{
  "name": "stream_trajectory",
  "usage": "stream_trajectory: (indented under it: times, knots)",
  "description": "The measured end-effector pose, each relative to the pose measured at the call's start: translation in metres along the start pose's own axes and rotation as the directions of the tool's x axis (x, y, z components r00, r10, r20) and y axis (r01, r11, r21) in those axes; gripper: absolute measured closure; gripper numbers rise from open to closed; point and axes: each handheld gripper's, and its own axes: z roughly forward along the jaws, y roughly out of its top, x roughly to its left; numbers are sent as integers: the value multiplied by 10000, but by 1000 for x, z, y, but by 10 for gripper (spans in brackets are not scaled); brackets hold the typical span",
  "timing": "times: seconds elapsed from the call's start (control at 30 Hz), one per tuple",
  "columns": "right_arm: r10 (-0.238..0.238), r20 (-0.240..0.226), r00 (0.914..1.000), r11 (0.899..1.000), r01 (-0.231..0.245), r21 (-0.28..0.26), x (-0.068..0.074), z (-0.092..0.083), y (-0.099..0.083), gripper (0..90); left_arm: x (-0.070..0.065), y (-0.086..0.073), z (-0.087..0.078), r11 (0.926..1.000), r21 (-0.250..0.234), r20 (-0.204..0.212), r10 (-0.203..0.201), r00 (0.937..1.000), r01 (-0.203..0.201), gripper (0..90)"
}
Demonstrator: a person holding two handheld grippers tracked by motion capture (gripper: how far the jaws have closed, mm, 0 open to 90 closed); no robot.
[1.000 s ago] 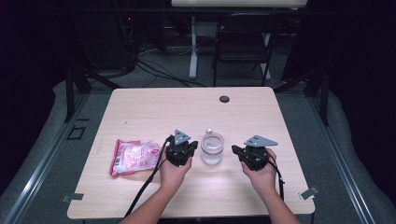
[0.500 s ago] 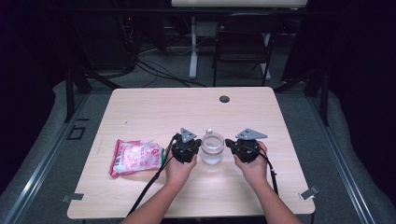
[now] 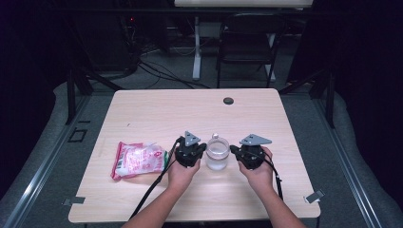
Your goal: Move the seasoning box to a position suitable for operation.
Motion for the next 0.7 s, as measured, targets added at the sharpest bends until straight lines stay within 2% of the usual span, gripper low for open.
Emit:
stream_trajectory:
  times: [0.13,0.2,0.27,0.33,0.47,0.7]
  knots:
    - [8,172,9999,9999,-10,107,6,-13,-7,900,-5,-3,-3,9998,47,469,199,9987,-201,900]
    - [60,247,9997,9999,-63,131,9,-18,-10,900,-6,-3,-3,9998,41,578,202,9981,-205,900]
    - [96,357,9993,9999,-101,134,12,-24,-15,900,-10,-5,-6,9990,127,953,404,9946,-418,900]
    - [39,382,9993,9999,-45,150,15,-30,-19,900,-11,-6,-6,9984,99,970,551,9938,-563,900]
    - [-21,488,9988,9998,11,211,22,-40,-24,900,-17,-7,-13,9950,60,1248,977,9874,-992,900]
    - [-56,463,9989,9997,45,231,31,-48,-30,900,-17,-7,-18,9927,-86,1461,1206,9819,-1206,900]
